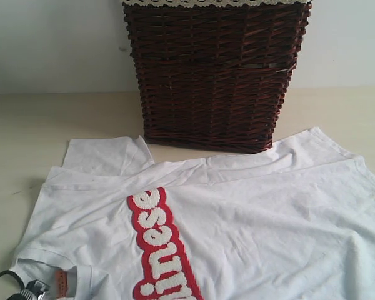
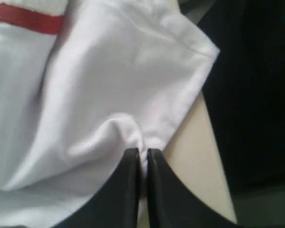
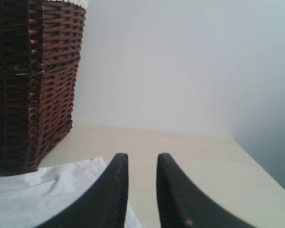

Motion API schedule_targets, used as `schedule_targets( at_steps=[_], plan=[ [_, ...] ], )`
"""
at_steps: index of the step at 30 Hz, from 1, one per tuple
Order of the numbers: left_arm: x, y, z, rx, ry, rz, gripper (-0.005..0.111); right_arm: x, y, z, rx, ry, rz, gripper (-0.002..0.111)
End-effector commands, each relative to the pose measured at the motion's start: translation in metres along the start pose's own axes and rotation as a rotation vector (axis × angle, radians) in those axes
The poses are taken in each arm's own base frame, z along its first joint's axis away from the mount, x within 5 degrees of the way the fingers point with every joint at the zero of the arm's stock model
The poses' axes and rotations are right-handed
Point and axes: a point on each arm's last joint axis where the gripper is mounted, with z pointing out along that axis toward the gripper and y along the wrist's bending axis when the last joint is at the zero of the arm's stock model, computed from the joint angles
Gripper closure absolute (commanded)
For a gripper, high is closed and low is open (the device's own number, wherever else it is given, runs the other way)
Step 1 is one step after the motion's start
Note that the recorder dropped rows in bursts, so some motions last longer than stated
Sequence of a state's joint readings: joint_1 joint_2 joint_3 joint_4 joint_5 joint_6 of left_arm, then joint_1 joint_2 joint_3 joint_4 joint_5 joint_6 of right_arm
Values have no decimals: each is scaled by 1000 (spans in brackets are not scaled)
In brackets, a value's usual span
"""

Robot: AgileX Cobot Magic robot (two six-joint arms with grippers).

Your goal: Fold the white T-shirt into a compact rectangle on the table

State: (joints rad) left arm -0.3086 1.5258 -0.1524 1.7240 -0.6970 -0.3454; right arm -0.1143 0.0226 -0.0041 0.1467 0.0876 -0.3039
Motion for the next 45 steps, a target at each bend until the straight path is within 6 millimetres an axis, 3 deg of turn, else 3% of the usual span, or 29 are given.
schedule_targets(
  at_steps=[1, 16, 24, 29, 36, 45],
  plan=[
    [-12, -10, -3, 52, -119, -73, 107, 1, 0, 0, -2, -3, -2, 85],
    [-32, -11, -17, 24, -239, -109, 107, 1, 0, 0, -2, -3, -2, 85],
    [-60, 6, -36, 43, -399, -175, 107, 1, 0, 0, -2, -3, -2, 85],
    [-69, 23, -46, -5, -393, -273, 107, 1, 0, 0, -2, -3, -2, 85],
    [-82, 13, -55, 93, -488, -316, 107, 1, 0, 0, -2, -3, -2, 85],
    [-87, 8, -62, 85, -502, -347, 107, 1, 0, 0, -2, -3, -2, 85]
  ],
)
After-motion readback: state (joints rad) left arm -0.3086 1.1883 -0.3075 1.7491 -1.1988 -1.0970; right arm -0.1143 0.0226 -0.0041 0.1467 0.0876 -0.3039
